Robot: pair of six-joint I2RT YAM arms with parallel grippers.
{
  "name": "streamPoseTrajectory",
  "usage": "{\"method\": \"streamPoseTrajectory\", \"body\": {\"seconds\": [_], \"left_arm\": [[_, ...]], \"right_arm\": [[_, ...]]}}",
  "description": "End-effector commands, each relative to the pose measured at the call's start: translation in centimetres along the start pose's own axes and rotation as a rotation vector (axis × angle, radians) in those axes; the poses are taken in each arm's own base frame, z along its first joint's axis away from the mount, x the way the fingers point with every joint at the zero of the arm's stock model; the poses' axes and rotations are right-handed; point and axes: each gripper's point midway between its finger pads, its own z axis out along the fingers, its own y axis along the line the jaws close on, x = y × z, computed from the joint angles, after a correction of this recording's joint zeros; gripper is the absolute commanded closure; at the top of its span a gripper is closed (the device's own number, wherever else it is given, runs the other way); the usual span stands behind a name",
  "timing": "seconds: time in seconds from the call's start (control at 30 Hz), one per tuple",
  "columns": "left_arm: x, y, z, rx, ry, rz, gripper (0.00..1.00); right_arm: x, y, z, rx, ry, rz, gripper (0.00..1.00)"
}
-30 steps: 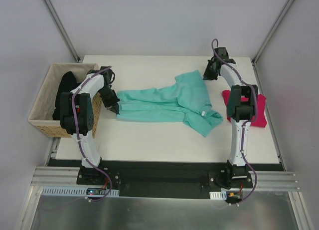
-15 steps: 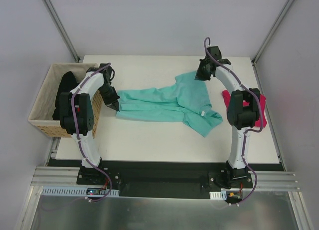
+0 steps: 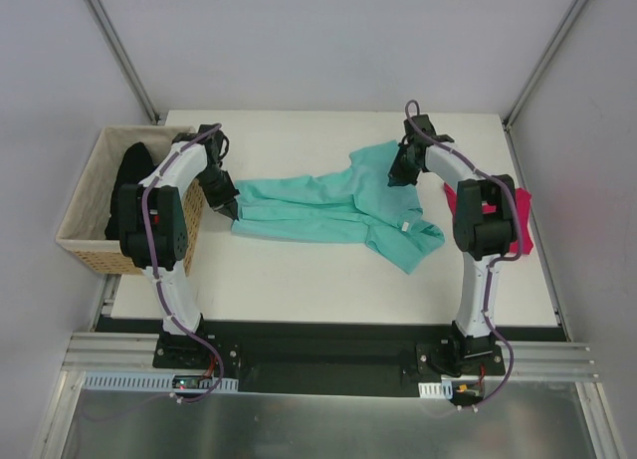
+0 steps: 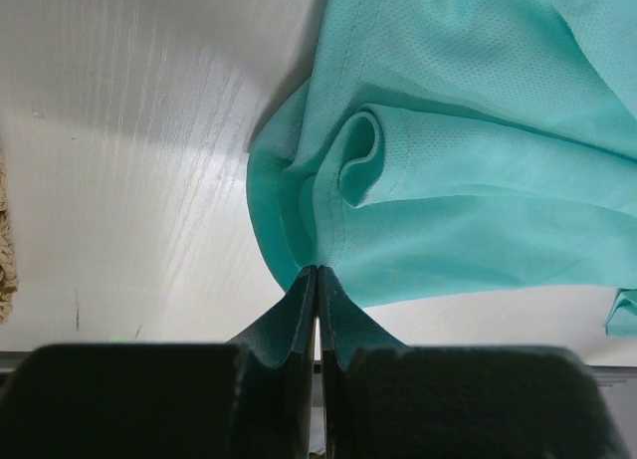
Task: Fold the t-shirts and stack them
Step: Fold the other side of the tshirt into a rectangle
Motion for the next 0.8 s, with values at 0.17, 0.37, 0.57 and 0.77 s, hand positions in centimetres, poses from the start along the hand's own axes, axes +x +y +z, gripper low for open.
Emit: {"method": "streamPoseTrajectory", "body": {"seconds": [0.17,0.37,0.57,0.77], "left_arm": [[0.4,-1.0,-1.0,0.019,0.006,-0.005,1.0],[0.7,-1.0,-0.6,0.012,0.021,-0.007,1.0],[0.7,-1.1,-0.9,0.018,0.023,-0.01,1.0],[0.6,-1.3,-2.2,0.018,0.002,-0.006,1.0]], "right_arm": [[-1.5,1.0,-1.8,-0.014,-0.065,0.029,0.99],[-1.2,0.8,-0.6,-0.011,-0.039,0.054,0.99],[-1.1,0.9,0.4,-0.026,-0.02,0.087,0.99],[-1.2,1.1,1.2,-0.063,-0.007,0.15,0.99]]}}
